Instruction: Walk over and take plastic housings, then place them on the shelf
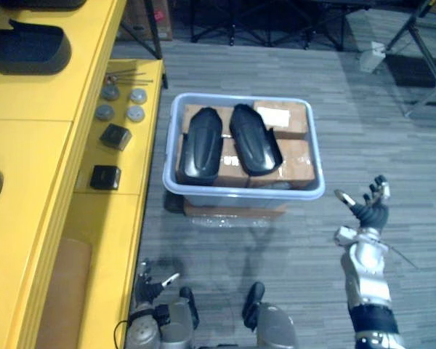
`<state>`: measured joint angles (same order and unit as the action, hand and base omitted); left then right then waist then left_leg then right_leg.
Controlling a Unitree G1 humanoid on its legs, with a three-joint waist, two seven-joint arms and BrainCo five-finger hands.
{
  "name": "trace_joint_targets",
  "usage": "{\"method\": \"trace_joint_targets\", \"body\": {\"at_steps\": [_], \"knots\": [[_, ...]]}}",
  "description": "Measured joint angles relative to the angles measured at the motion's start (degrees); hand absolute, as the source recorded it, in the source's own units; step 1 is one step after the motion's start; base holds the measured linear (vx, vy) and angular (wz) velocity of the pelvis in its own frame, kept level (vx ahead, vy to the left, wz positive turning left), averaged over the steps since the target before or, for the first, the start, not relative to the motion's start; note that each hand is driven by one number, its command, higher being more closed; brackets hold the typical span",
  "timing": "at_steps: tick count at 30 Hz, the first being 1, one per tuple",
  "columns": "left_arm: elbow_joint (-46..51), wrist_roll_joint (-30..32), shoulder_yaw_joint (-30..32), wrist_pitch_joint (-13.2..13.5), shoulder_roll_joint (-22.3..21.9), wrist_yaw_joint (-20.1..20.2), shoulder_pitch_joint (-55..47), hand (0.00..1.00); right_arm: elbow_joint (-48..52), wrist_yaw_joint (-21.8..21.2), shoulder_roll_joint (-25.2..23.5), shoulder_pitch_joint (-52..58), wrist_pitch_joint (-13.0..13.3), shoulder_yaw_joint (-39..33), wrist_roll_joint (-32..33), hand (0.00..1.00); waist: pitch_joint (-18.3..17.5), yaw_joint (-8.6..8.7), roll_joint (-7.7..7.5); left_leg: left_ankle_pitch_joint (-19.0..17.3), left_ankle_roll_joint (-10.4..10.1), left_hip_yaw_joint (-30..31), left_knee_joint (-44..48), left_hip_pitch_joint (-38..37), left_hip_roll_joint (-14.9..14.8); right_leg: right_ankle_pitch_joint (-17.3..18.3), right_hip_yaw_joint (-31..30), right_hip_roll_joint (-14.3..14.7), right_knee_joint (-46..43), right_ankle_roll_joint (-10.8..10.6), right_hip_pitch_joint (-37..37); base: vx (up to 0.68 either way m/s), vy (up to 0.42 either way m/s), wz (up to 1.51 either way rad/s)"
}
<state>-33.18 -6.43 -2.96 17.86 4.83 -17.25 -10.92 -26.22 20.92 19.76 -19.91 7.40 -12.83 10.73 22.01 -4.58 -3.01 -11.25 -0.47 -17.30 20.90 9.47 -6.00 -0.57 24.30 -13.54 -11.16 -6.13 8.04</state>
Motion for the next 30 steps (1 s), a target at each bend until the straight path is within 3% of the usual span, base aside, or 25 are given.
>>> {"method": "trace_joint_targets", "body": {"at_steps": [3, 5, 6, 17, 27, 30], "knots": [[-1.88, -1.91, 0.08, -0.40, -0.08, -0.20, 0.22, 0.00, -8.12, 1.02, 7.43, -9.87, -1.62, 0.90, 6.10, 0.00, 2.29, -1.21, 2.85, 0.32, 0.49, 2.44, 1.73, 2.45, 0.77, -0.01, 2.49, -1.43, -1.50, 0.05, 0.73, -0.15, 0.028, 0.36], [-2.10, -2.77, 0.84, -0.09, -0.14, -0.57, 0.26, 0.00, -11.04, 1.68, 9.71, -13.59, -1.64, 1.26, 8.36, 0.00, 2.57, -2.02, 3.60, 0.74, 0.71, 2.68, 1.75, 4.19, 1.07, -0.07, 2.70, -1.82, -1.88, 0.16, 2.40, -0.08, 0.014, 0.17], [-10.86, -4.99, 2.29, 0.80, 0.60, -0.50, -0.87, 0.00, -21.89, 2.62, 17.33, -25.54, -3.67, 4.57, 12.06, 0.00, 6.90, -4.12, 5.36, 1.27, 1.05, 5.57, 3.58, 7.64, 1.55, -0.03, 4.16, -2.38, -3.47, 0.94, 4.35, 0.00, 0.000, 0.00], [-10.56, -5.02, 2.27, -0.64, 0.45, -0.56, 0.27, 0.00, -22.27, 2.29, 18.06, -25.61, -2.68, 3.86, 13.33, 0.00, 6.99, -4.11, 5.56, 1.41, 1.16, 5.86, 4.44, 12.13, 1.59, -0.95, 4.35, -2.36, -4.28, 1.43, 8.33, -0.01, 0.001, 0.01], [-11.21, -9.20, 1.21, -2.63, -0.20, 0.20, 4.06, 0.00, -31.17, 0.31, 23.46, -33.87, -1.05, 4.66, 14.48, 0.00, 8.01, -4.06, 8.27, 2.21, 2.37, 5.12, 4.34, 15.61, 3.09, -2.49, 3.88, -3.68, -4.10, 1.17, 11.96, -0.02, 0.045, 0.01], [-12.01, -9.66, -0.69, -2.93, -0.34, 0.36, 4.18, 0.00, -32.66, 0.62, 25.63, -38.21, -0.18, 8.21, 14.40, 0.00, 8.25, -4.12, 10.22, 2.33, 2.43, 5.08, 4.21, 15.60, 3.06, -2.49, 3.84, -3.71, -4.33, 1.18, 12.08, 0.00, 0.000, 0.00]]}}
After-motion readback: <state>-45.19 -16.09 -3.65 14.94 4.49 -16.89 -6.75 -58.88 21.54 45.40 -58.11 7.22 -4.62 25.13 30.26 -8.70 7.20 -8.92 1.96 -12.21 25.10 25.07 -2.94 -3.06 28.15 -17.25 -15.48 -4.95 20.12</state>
